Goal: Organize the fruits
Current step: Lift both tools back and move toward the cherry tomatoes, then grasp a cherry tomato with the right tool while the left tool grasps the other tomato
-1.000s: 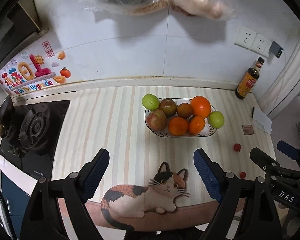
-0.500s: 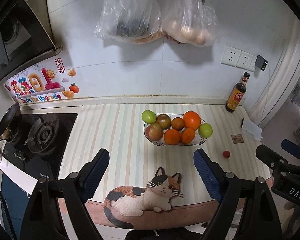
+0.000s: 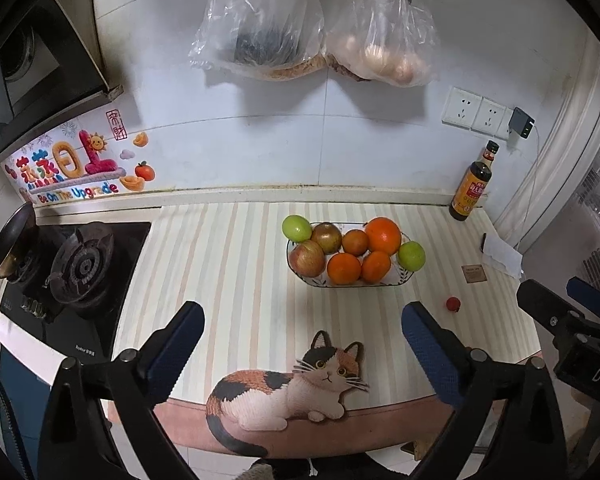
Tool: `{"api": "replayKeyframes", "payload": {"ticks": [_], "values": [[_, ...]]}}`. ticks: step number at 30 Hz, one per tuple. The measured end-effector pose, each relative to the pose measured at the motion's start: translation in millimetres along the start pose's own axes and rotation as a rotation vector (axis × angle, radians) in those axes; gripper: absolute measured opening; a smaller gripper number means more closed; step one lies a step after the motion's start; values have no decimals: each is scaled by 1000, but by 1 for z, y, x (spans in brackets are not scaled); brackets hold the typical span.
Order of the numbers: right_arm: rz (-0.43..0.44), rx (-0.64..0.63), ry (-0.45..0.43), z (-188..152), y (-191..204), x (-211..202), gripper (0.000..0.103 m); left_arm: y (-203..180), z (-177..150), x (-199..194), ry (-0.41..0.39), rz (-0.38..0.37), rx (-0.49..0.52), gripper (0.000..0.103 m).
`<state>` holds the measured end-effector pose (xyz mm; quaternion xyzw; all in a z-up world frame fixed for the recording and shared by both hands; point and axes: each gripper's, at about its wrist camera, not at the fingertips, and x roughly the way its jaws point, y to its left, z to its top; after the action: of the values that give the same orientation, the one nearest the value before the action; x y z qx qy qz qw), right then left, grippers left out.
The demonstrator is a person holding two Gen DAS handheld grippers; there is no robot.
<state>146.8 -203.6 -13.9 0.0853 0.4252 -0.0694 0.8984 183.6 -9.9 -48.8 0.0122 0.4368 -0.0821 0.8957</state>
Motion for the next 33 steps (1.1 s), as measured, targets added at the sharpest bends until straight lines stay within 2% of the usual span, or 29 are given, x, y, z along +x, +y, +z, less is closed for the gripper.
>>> {"api": "replayKeyframes", "payload": {"ticks": [2, 6, 9, 12, 15, 17, 18, 19, 20, 22, 25, 27, 30, 33], "values": [[-2, 11, -8, 0, 0, 0, 101, 0, 1, 2, -4, 5, 5, 101], [64, 83, -13, 1, -18, 10, 101, -3, 6, 12, -1, 9, 20, 101], [96, 191, 38, -1, -59, 40, 101, -16, 9, 28, 9, 41, 39, 101], [43, 260, 106, -13, -107, 82, 101, -35, 8, 54, 40, 71, 68, 101], [-32, 289, 195, -34, -149, 127, 100, -66, 4, 96, 115, 103, 115, 101], [-49, 306, 285, -56, -175, 165, 91, -84, -1, 120, 172, 105, 139, 101], [-50, 310, 328, -67, -185, 182, 77, -96, -4, 134, 207, 101, 152, 101], [-40, 315, 373, -78, -194, 200, 71, -108, -8, 149, 241, 98, 165, 101], [-30, 316, 402, -87, -200, 214, 67, -117, -10, 159, 263, 96, 177, 101], [-18, 311, 449, -103, -208, 239, 65, -139, -17, 182, 305, 94, 213, 101], [18, 274, 485, -121, -209, 266, 59, -169, -25, 210, 356, 100, 265, 101], [28, 244, 498, -128, -206, 277, 47, -184, -28, 226, 384, 95, 280, 101], [-1, 142, 458, -130, -198, 278, 24, -202, -29, 245, 422, 85, 282, 101], [20, 141, 434, -133, -205, 275, 24, -221, -30, 263, 470, 32, 267, 101]]}}
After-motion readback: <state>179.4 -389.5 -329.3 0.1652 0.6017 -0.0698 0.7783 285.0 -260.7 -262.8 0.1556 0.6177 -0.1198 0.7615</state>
